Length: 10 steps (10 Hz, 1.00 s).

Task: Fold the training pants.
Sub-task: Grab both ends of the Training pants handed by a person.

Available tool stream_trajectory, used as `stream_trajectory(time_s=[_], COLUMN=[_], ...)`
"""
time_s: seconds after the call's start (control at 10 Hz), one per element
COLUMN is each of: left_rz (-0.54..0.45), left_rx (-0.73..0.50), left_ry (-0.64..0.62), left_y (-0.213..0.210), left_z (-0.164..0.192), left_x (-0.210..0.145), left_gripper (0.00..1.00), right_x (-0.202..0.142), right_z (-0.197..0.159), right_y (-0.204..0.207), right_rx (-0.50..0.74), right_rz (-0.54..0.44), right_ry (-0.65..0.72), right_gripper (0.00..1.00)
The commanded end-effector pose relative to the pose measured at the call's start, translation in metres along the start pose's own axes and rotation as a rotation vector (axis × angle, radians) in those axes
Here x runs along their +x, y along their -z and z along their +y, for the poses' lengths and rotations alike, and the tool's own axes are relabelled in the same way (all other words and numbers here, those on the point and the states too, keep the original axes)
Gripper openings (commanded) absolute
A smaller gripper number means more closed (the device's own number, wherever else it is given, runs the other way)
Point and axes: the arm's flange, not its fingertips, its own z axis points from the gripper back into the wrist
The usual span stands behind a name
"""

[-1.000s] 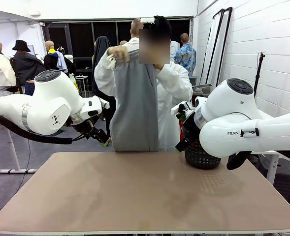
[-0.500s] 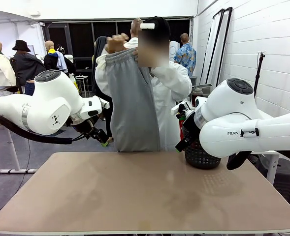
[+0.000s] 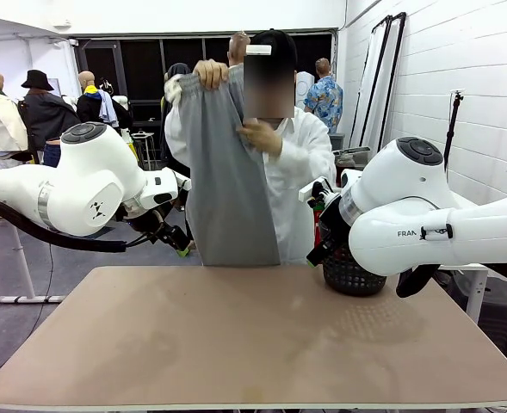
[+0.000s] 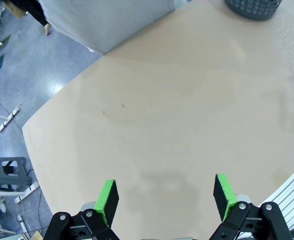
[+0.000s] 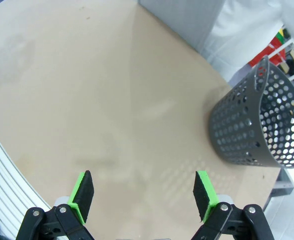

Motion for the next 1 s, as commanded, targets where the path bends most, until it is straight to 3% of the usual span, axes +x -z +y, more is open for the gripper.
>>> stream_trajectory(time_s=[0.0,0.9], left_rz=[0.0,0.0], left_rx=[-0.001,-0.001], left_ry=[0.003,0.003], left_y=[-0.0001,-0.0001], left_z=[-0.0004,-0.0004], left_x=[0.0001,0.0001], left_gripper=[1.0,1.0], right_x=[0.0,0.0], right_z=[-0.0003,-0.0003], right_y=[0.0,0.0], right_rx=[0.0,0.0], right_rz=[0.0,0.0], right_ry=[-0.003,-0.003], right_gripper=[1.0,1.0])
